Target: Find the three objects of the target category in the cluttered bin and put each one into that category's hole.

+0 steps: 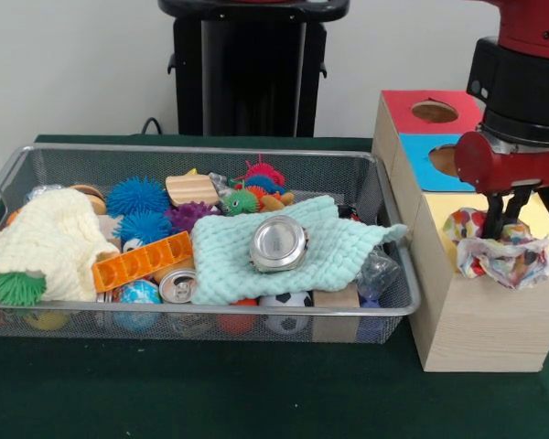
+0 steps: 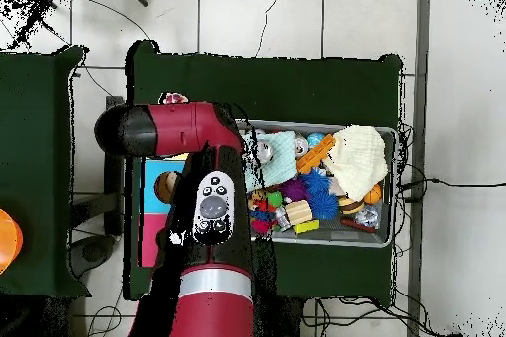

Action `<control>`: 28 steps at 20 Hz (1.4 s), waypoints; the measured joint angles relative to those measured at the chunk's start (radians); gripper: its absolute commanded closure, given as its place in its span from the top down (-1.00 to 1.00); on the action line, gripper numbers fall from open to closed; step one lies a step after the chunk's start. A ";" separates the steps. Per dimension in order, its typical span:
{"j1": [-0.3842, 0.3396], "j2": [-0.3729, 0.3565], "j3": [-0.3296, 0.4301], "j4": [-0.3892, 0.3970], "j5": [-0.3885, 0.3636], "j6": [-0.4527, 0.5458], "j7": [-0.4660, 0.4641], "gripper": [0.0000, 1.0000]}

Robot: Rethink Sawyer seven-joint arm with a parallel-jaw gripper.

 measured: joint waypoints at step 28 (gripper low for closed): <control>0.045 -0.016 -0.008 0.072 0.055 -0.041 0.000 -1.00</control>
